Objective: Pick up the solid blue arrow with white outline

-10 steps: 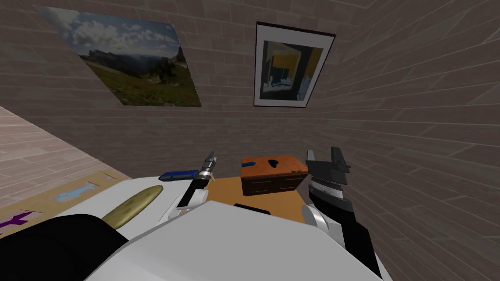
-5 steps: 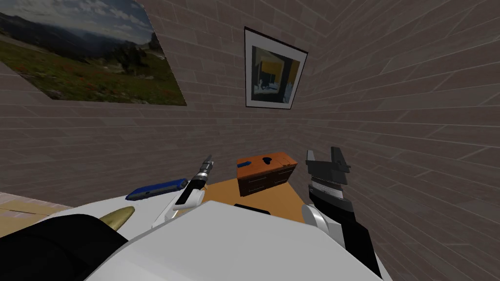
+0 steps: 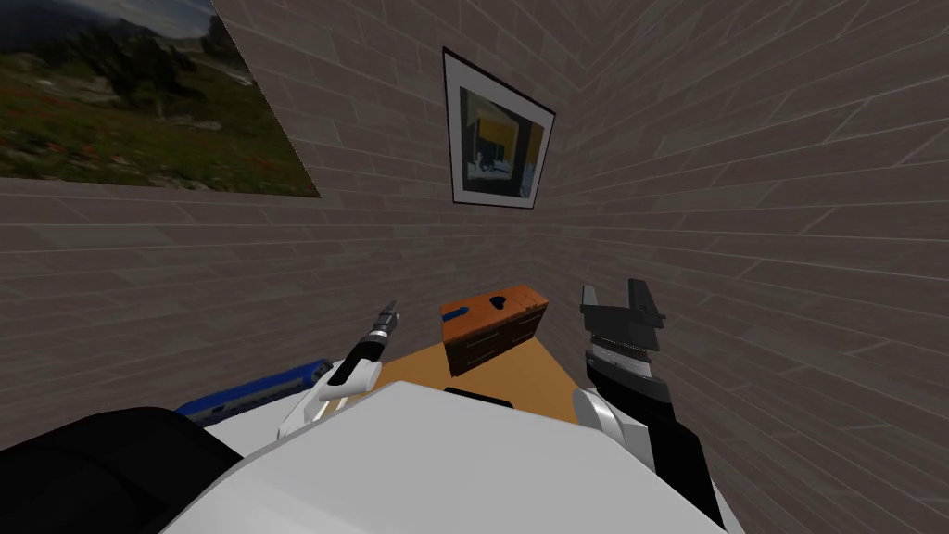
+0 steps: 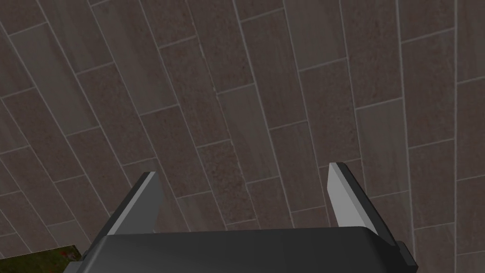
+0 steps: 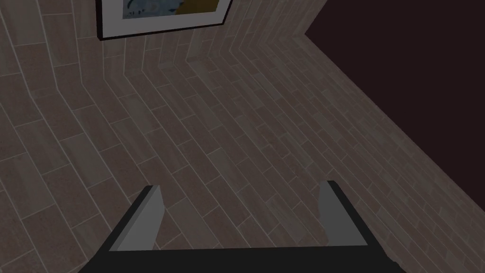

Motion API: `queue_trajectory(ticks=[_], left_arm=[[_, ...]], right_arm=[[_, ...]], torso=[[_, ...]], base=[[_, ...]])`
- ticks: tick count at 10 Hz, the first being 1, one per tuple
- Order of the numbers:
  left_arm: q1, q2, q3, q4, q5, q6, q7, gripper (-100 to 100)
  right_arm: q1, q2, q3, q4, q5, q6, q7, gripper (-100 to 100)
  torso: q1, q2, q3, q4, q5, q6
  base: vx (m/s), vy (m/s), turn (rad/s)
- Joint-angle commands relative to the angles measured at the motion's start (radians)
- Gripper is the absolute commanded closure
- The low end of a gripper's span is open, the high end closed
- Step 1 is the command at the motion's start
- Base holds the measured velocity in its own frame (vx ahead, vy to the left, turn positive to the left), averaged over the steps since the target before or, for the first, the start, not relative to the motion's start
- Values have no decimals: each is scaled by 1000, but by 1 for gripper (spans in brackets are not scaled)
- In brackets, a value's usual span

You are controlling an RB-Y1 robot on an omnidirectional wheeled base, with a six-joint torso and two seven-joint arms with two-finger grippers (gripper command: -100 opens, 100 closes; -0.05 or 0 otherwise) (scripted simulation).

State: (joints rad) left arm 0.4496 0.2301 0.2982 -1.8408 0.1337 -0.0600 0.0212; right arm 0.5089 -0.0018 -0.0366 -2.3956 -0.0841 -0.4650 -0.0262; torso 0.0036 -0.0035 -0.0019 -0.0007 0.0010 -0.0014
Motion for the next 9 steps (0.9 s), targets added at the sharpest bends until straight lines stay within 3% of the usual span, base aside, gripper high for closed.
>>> queue_trajectory(ticks=[1,4,7,9], left_arm=[[-3,10,18,36,13,50,10,-100],[-7,25,35,71,27,121,22,-100],[-14,52,66,140,56,204,42,-100],[-14,52,66,140,56,238,42,-100]], right_arm=[[0,0,0,0,0,0,0,0],[0,0,0,0,0,0,0,0],[0,0,0,0,0,0,0,0],[0,0,0,0,0,0,0,0]], torso=[[0,0,0,0,0,0],[0,-1,0,0,0,1],[-1,-1,-1,0,0,0],[-1,-1,-1,0,0,0]], base=[[8,24,-273],[8,23,-242],[18,14,-265],[12,12,-66]])
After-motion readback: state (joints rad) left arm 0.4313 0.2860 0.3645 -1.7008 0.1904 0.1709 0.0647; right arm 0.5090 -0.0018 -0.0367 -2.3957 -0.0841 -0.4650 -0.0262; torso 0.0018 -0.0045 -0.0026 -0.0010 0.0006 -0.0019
